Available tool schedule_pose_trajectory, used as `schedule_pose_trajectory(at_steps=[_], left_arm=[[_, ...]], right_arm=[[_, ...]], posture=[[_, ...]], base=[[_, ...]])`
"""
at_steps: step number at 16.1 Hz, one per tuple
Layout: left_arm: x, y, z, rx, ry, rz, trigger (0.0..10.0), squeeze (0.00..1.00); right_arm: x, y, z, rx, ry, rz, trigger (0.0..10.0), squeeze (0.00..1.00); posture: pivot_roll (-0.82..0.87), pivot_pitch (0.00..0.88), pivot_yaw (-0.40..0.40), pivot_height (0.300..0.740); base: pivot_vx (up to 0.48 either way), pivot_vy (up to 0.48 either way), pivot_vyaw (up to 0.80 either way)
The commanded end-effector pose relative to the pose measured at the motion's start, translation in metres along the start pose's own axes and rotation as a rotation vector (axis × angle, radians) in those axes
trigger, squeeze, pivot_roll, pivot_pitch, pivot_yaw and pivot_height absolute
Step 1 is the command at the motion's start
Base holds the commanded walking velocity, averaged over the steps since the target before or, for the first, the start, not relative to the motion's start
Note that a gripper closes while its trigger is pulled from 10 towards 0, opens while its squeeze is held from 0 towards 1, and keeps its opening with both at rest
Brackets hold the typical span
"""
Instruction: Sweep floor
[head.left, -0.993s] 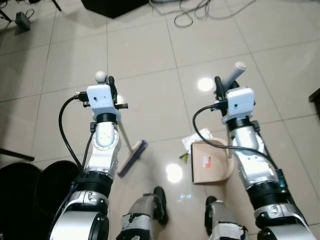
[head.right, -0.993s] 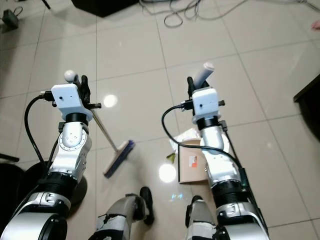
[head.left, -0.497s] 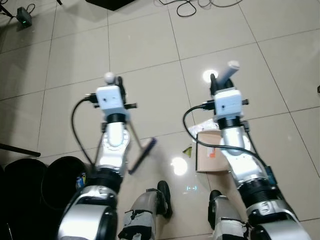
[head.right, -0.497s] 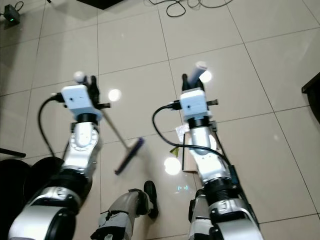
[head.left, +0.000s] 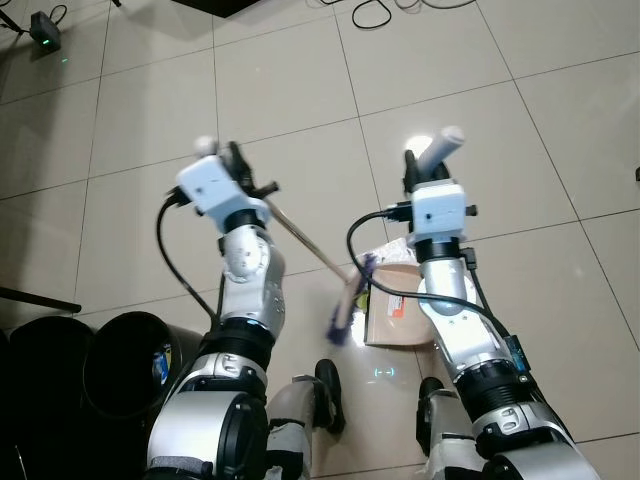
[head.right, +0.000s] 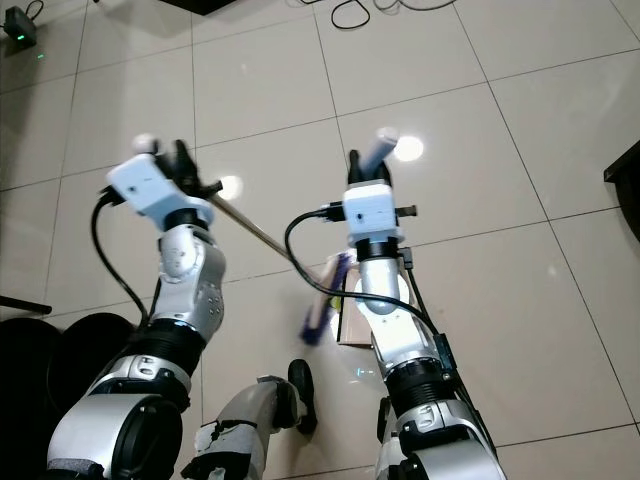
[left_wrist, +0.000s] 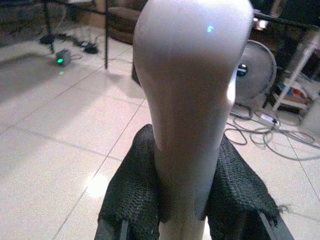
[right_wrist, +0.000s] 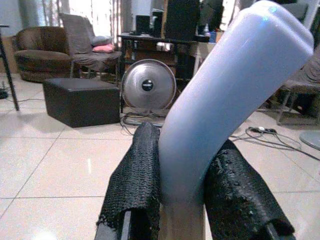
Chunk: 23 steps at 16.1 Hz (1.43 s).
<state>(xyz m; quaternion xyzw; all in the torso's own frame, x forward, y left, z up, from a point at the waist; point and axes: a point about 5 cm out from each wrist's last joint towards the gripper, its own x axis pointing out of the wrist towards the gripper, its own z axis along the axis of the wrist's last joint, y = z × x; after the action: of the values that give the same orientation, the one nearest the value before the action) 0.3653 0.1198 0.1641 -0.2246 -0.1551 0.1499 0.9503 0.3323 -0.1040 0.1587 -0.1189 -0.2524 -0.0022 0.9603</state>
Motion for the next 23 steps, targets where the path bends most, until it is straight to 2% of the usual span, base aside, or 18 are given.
schedule_pose_trajectory(at_steps=[1,4,7,11,12,14,17,19,21,23], left_arm=[[0.0,-0.004,0.001,-0.058,0.014,0.017,10.0,0.0],[0.014,-0.004,0.02,-0.153,0.013,0.042,10.0,0.0],[0.02,-0.007,0.033,-0.185,0.029,-0.017,10.0,0.0],[0.033,-0.003,0.065,-0.117,-0.044,-0.136,10.0,0.0],[0.039,-0.005,0.08,-0.083,-0.091,-0.185,10.0,0.0],[0.048,-0.01,0.096,-0.05,-0.154,-0.231,10.0,0.0],[0.049,-0.015,0.089,0.004,-0.146,-0.283,10.0,0.0],[0.036,-0.021,0.06,0.084,-0.098,-0.364,10.0,0.0],[0.027,-0.023,0.043,0.111,-0.061,-0.399,10.0,0.0],[0.015,-0.02,0.021,0.195,-0.033,-0.447,10.0,0.0]], right_arm=[[-0.002,0.002,-0.002,0.02,0.015,-0.002,10.0,0.0],[0.005,-0.014,-0.005,0.022,0.028,-0.054,10.0,0.0],[0.01,-0.019,-0.009,0.016,0.046,-0.064,10.0,0.0],[0.009,-0.026,-0.012,0.009,0.056,-0.083,10.0,0.0],[0.008,-0.026,-0.013,0.009,0.055,-0.08,10.0,0.0],[0.007,-0.026,-0.015,0.007,0.063,-0.07,10.0,0.0],[0.005,-0.026,-0.016,0.008,0.067,-0.065,10.0,0.0],[0.003,-0.025,-0.017,0.014,0.073,-0.065,10.0,0.0],[0.003,-0.023,-0.016,0.019,0.071,-0.061,10.0,0.0],[0.0,-0.018,-0.014,0.028,0.067,-0.052,10.0,0.0]], posture=[[0.05,0.368,0.211,0.74],[0.06,0.337,0.196,0.74],[0.07,0.333,0.187,0.74],[0.07,0.325,0.19,0.74],[0.06,0.315,0.192,0.74],[0.06,0.321,0.185,0.74],[0.06,0.325,0.186,0.74],[0.05,0.333,0.19,0.74],[0.05,0.336,0.19,0.74],[0.03,0.341,0.195,0.74]], base=[[0.0,0.0,0.0],[0.0,0.0,0.0],[0.0,0.0,0.0],[0.0,0.0,0.0],[0.0,0.0,0.0],[0.0,0.0,0.0],[0.0,0.0,0.0],[0.0,0.0,0.0],[0.0,0.0,0.0],[0.0,0.0,0.0]])
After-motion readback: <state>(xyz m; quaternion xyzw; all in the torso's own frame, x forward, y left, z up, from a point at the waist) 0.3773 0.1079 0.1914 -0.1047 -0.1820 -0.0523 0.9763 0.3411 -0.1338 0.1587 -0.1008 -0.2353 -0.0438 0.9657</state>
